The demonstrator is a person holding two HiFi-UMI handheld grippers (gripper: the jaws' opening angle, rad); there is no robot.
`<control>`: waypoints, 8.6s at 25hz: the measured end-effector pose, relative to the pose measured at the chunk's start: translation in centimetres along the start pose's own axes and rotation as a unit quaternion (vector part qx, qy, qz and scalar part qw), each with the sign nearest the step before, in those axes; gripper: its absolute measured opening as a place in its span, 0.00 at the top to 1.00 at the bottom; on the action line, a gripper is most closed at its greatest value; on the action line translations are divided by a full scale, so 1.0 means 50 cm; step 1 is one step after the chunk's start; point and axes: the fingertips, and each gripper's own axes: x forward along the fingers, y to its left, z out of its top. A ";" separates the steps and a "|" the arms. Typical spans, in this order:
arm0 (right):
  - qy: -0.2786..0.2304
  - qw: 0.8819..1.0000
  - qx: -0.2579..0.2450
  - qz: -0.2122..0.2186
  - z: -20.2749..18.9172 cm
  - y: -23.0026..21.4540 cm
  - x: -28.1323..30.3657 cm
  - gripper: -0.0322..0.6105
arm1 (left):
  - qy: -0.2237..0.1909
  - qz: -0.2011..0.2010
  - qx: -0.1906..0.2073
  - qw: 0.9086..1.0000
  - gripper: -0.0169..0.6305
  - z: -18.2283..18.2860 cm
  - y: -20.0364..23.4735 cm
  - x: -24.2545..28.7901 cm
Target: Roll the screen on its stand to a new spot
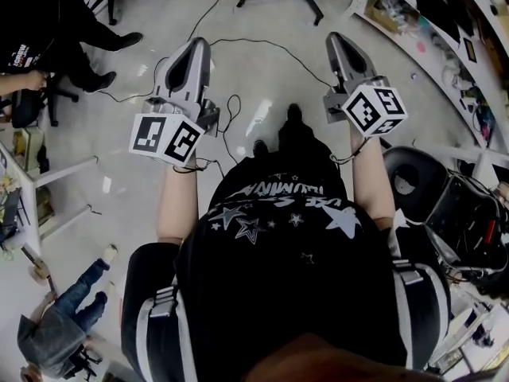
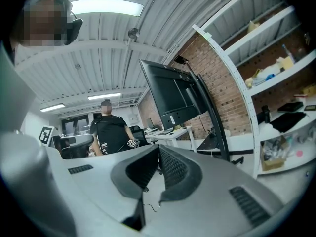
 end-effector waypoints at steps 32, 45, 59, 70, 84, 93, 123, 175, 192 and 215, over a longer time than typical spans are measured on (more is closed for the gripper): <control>-0.044 0.994 -0.032 0.091 0.249 -0.338 0.451 0.94 | -0.041 0.053 0.071 0.995 0.95 0.040 0.138 0.542; -0.043 0.990 -0.050 0.121 0.282 -0.368 0.527 0.94 | -0.058 0.062 0.103 0.991 0.75 0.098 0.181 0.673; -0.049 0.994 -0.049 0.084 0.304 -0.416 0.610 0.94 | -0.085 0.013 0.127 0.988 0.47 0.199 0.244 0.816; -0.047 0.995 -0.039 0.083 0.295 -0.420 0.650 0.94 | -0.072 -0.015 0.159 0.985 0.47 0.244 0.228 0.900; -0.077 0.990 -0.083 0.088 0.374 -0.413 0.649 0.94 | -0.029 -0.012 0.142 0.989 0.62 0.217 0.235 0.922; -0.102 0.982 -0.121 0.107 0.472 -0.346 0.658 0.94 | -0.031 -0.011 0.135 0.990 0.63 0.217 0.226 0.914; -0.080 0.985 -0.113 0.104 0.421 -0.226 0.494 0.94 | -0.060 -0.018 0.099 0.993 0.64 0.177 0.056 0.789; -0.082 0.992 -0.099 0.008 0.303 -0.160 -0.053 0.94 | -0.071 -0.037 0.091 0.993 0.64 0.099 -0.306 0.451; -0.076 0.992 -0.094 0.020 0.290 -0.185 -0.188 0.94 | -0.071 0.006 0.083 0.994 0.66 0.072 -0.327 0.418; -0.084 0.992 -0.082 0.041 0.282 -0.215 -0.307 0.94 | -0.067 0.054 0.119 0.989 0.42 0.025 -0.400 0.302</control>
